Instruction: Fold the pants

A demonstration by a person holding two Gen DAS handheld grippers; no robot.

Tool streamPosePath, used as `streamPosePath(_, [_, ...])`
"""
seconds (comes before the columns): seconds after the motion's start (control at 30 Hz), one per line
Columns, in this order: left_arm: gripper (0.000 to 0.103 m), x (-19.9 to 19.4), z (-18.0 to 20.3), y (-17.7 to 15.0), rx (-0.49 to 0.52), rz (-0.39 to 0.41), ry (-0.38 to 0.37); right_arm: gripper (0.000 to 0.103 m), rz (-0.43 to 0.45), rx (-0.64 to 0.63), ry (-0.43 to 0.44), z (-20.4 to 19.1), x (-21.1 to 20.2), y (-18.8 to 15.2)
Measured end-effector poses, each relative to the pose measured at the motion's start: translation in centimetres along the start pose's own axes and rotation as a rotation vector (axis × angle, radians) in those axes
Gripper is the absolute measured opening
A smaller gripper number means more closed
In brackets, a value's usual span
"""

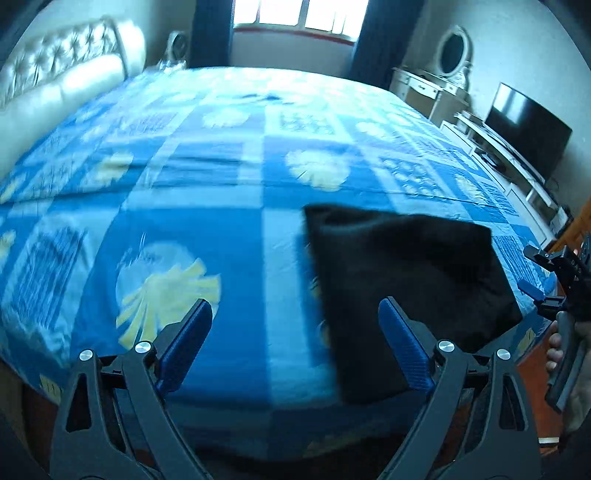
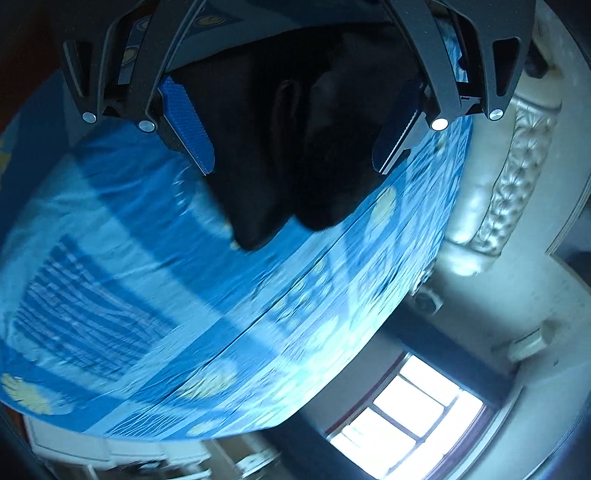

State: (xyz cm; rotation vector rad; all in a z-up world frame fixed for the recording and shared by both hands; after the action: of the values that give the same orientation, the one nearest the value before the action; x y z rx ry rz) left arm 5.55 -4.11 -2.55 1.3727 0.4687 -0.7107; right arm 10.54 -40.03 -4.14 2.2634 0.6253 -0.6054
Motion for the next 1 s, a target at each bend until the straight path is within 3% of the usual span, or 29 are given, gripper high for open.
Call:
streamPosePath(0.23, [0.091,1.2,-2.7,-2.3,-0.087,-0.062,-0.054,0.087,-0.086,-0.015,-0.054,0.1,2.0,-1.5])
streamPosePath(0.5, [0.091,2.2,-2.6,-3.3,-0.083,-0.093,-0.068,0.084,-0.178,-0.047,-0.002,-0.7,3.4,-2.8])
streamPosePath(0.57, [0.091,2.5,-2.7,-3.6,-0.084,-0.104,-0.067,0.069,-0.207,-0.080,-0.001,-1.2,3.7,-3.1])
streamPosePath(0.6, [0.091,2.6,-2.7,-3.7,-0.086,-0.108,-0.067,0.045,-0.231,-0.083,0.008,-1.3,4.0,-3.3])
streamPosePath(0.63, [0.091,2.6,-2.7,-3.8,-0.088,-0.111,-0.066,0.037,-0.265,-0.080,0.024,-1.5,4.3,-3.7])
streamPosePath(0.7, [0.091,2.7,-2.7,-3.9,-0.086,-0.114,-0.067,0.034,-0.295,-0.110,0.013,-1.9,4.9,-4.5])
streamPosePath(0.83, [0.091,2.8,-2.7,-4.1,-0.080,-0.116,-0.064,0.016,-0.283,-0.136,0.025,-2.6,4.7,-4.6])
streamPosePath(1.0, [0.091,3.0,-2.7,-4.3,-0.091,-0.131,-0.073,0.014,-0.208,-0.173,0.059,-3.9,2.3,-3.1])
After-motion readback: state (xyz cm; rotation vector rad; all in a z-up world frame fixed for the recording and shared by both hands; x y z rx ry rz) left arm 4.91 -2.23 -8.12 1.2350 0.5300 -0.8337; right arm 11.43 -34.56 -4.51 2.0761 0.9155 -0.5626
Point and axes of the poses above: each gripper's, at about its wrist camera, not at the fingertips, and x roughly the way its jaws point, z to its right, y to its top, the point moved 5 cm from there along x, roughly the way its jaws point, and after that the axes turned 7 degrees about z, right-handed, at the moved point
